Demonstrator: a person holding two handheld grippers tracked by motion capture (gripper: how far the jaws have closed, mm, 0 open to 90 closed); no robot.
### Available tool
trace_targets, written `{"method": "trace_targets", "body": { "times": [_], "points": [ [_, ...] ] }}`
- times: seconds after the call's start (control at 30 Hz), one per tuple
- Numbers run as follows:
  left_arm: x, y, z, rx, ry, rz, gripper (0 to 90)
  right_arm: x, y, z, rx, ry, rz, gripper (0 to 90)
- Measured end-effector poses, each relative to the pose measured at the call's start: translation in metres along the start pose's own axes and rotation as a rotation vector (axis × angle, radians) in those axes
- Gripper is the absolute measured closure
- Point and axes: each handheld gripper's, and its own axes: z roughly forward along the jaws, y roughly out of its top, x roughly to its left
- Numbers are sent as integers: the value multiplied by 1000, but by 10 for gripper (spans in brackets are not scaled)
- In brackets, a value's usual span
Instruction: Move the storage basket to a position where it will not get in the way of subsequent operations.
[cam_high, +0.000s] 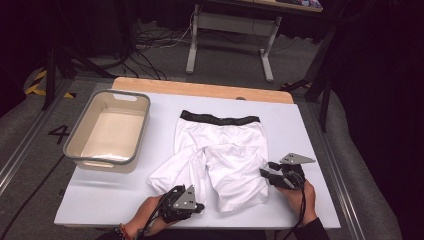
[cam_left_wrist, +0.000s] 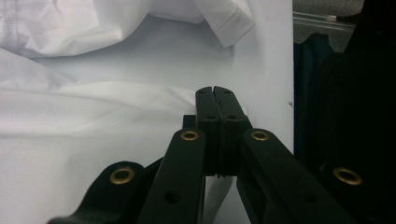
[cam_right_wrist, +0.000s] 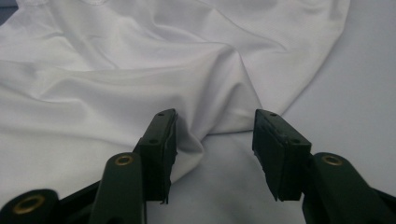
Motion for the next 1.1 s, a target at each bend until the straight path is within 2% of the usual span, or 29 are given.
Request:
{"method": "trace_targets", "body": {
  "times": [0.1,0.3,0.4,0.53,0.67,0.83,0.97,1.1],
  "points": [
    [1,0,0,2,-3,-10,899,1,1,3,26,-15,2,518],
    [1,0,1,4,6,-8,899,1,1,4,32,-12,11,575],
    [2,1,1,11,20,-18,898,1,1,5,34,-1,5,638],
    [3,1,1,11,18,-20,899,3,0,4,28,33,-13,785],
    [2,0,1,9,26,-19,899,8,0,4,22,28,-64,873],
    [1,0,1,5,31,-18,899,7,0,4,17,29,-60,893],
    [1,2,1,7,38,-7,899,10,0,3,16,11,-88,896],
    [-2,4,1,7,52,4,899,9,0,2,11,8,-84,898]
  ]
}}
